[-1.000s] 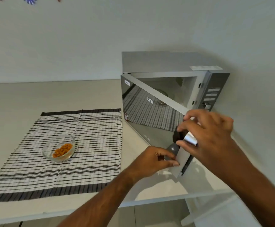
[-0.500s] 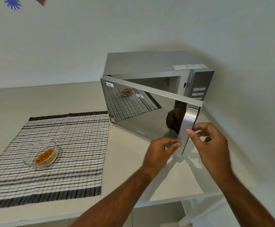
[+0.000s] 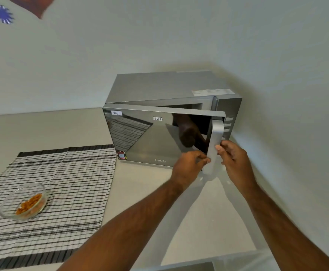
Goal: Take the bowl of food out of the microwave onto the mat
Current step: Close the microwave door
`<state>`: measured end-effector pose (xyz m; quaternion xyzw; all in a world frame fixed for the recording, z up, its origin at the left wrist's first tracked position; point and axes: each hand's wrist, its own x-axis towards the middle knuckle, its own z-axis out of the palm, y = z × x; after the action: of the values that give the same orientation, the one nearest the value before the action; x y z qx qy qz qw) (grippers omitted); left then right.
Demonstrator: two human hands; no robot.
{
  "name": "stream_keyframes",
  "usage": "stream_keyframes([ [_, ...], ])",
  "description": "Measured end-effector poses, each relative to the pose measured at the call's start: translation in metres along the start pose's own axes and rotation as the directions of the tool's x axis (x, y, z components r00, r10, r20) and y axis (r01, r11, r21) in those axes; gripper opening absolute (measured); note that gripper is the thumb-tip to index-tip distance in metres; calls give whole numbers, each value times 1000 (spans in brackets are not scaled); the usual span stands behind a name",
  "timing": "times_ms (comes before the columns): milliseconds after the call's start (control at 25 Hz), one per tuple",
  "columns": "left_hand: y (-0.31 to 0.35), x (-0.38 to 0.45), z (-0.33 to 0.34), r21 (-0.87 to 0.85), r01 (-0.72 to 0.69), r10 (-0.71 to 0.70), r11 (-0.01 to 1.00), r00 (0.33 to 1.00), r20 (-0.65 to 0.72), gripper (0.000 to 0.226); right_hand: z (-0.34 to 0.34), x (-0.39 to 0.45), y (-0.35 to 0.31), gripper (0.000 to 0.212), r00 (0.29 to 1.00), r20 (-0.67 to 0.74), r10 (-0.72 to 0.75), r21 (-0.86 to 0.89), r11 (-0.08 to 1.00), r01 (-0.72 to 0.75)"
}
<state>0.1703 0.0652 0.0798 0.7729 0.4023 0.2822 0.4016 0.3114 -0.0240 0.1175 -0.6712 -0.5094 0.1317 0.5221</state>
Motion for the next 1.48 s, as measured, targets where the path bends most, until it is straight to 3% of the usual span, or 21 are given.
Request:
stream_keyframes([
  [200,12,39,9,-7,67,-67,998,997,-35,27,-2,44,8,24,1000,24,18,18,1000,-18],
  [400,15,66,10,40,78,-75,996,994,-83,23,-4,70,12,17,997,67,-38,-33,999,40],
  [880,13,85,14,-25,117,-119,993,987,-107,22,4,92,17,29,997,59,39,7,999,-40],
  [1160,19,89,14,37,122,-115,992,984,-138,27,6,101,15,35,995,73,73,36,996,-76],
  [1360,13,79,10,56,69,-63,996,994,-93,29,10,99,18,38,991,51,123,43,991,-126],
  [1480,-6,50,-7,205,-12,30,979,996,-87,34,15,92,20,34,989,8,151,65,986,-151],
])
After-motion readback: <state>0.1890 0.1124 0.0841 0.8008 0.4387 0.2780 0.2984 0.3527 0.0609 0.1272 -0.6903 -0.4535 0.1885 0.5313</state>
